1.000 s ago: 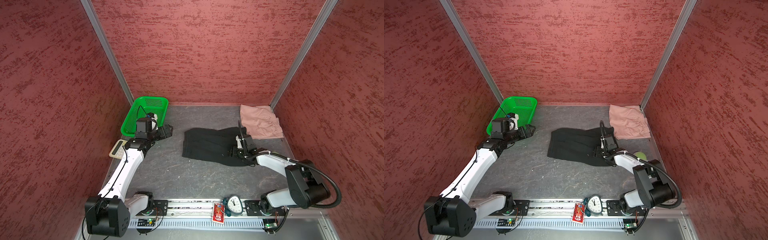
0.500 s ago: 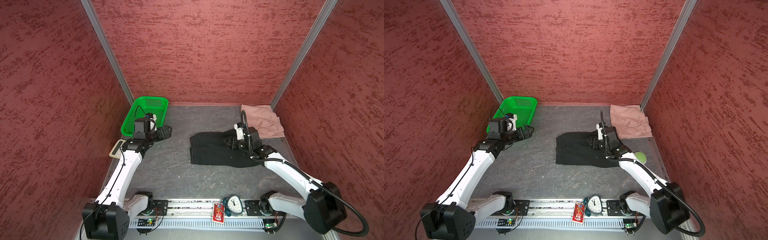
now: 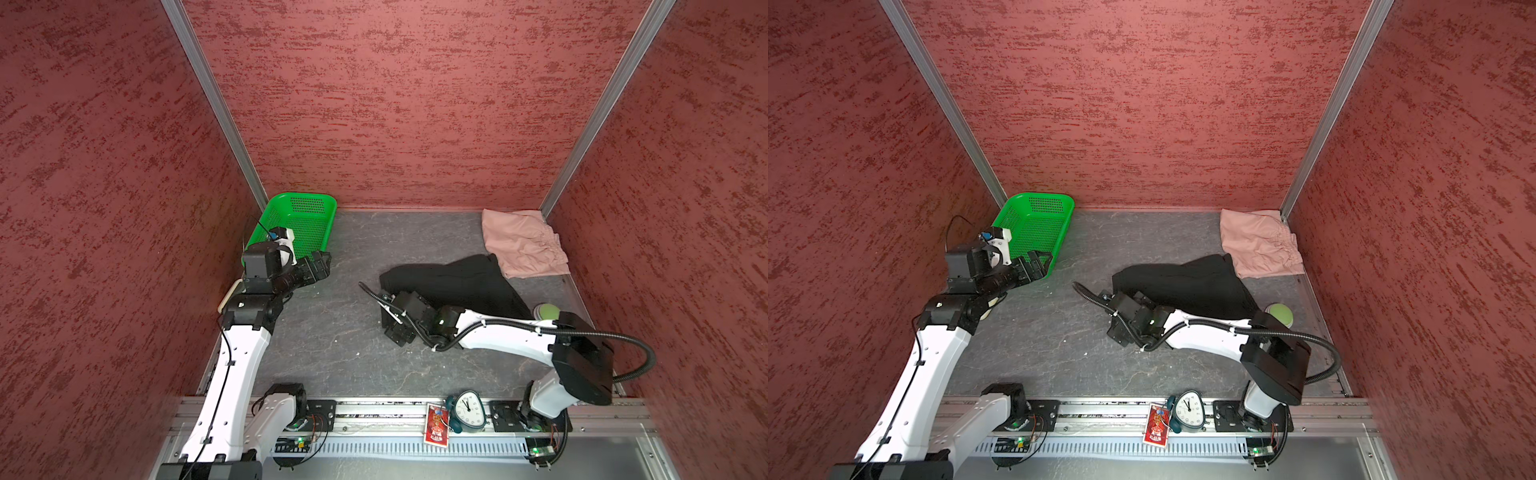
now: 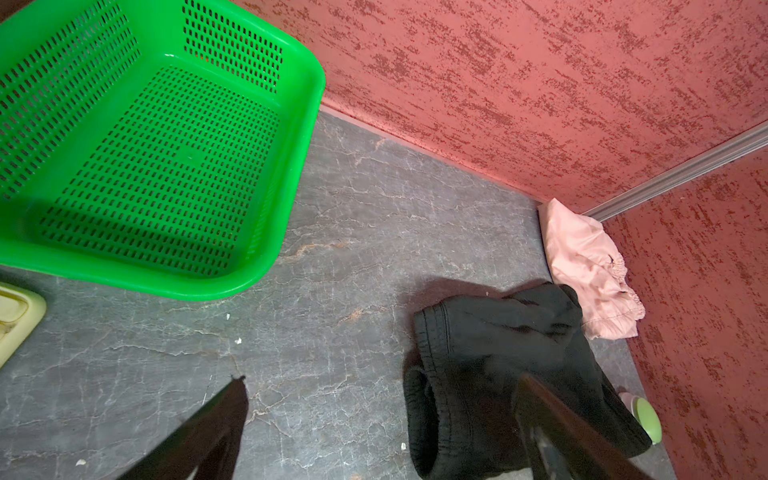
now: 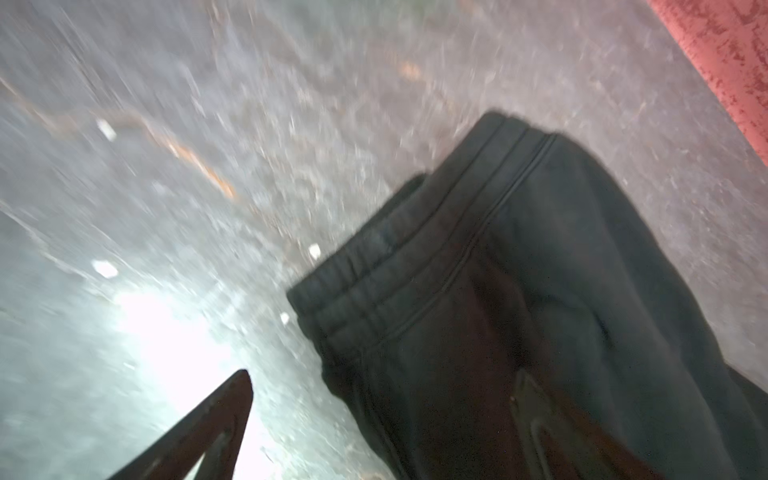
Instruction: Fold and stack the shorts
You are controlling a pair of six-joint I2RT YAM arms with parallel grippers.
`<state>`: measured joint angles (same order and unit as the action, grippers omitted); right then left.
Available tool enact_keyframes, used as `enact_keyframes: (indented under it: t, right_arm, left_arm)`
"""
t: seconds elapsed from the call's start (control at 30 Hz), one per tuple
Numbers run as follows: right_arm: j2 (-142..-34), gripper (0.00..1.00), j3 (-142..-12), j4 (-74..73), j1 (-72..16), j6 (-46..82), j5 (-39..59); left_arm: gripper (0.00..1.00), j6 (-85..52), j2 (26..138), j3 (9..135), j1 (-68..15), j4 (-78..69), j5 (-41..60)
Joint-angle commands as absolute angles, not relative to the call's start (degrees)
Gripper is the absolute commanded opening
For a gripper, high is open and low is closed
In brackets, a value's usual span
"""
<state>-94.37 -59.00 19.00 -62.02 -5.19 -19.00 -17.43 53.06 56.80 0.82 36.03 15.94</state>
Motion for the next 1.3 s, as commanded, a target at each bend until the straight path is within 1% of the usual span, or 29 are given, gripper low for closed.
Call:
enact_keyframes:
  t: [0.0,0.1,0.27,0.47,0.77,0.87,0.93,1.0,1.03,1.1,1.2,1.23,1.27]
  right_arm:
    - [-96.2,0.99,-60.52,20.18,-64.03,-10.32,-26.46]
    - [-98.91,0.99,-60.95,19.07,-65.45,-12.49,-30.13]
    - [-101.54,0.99,-60.66,16.51,-67.36,-16.51,-33.41]
    - [-103.4,0.99,-60.06,14.79,-67.62,-18.25,-34.1]
    - [-109.81,0.99,-61.08,10.22,-66.18,-19.06,-37.1]
    - [-109.52,0.94,-60.82,8.62,-64.83,-18.47,-35.77]
    - [-109.48,0.85,-60.67,7.62,-64.43,-18.36,-34.59]
    - [-109.53,0.72,-60.65,6.92,-64.2,-18.37,-33.29]
    - [-109.44,0.63,-60.73,6.6,-64.08,-18.22,-32.75]
    - [-108.92,0.4,-60.48,5.35,-63.75,-17.45,-30.74]
    - [-106.95,0.08,-59.82,3.26,-63.05,-15.81,-26.82]
    - [-106.09,0.01,-59.58,2.75,-62.81,-15.16,-25.51]
    - [-104.96,0.0,-59.12,2.01,-62.38,-14.21,-24.02]
  left_arm:
    - [0.99,-16.53,53.34,55.18,1.34,36.65,17.43]
    - [0.99,-16.43,53.63,53.9,1.4,36.3,17.91]
    - [0.99,-15.57,53.92,52.52,2.01,35.72,18.02]
    - [0.99,-16.96,53.81,52.63,3.16,35.07,19.23]
    - [0.99,-16.81,53.7,54.47,4.12,38.54,18.75]
    - [0.99,-17.05,54.04,54.97,4.65,39.9,18.38]
    - [0.99,-17.14,54.61,55.43,5.07,41.11,18.28]
    - [0.99,-17.29,55.2,56.06,5.3,42.48,18.64]
    - [0.99,-17.41,55.2,56.2,5.36,42.98,18.76]
    - [0.99,-18.06,54.98,54.97,5.36,41.93,19.29]
    - [0.99,-20.9,54.75,50.99,5.36,38.28,21.81]
    - [0.99,-22.42,54.94,49.72,5.32,36.81,23.24]
    - [0.99,-24.44,55.23,48.1,5.27,34.69,25.25]
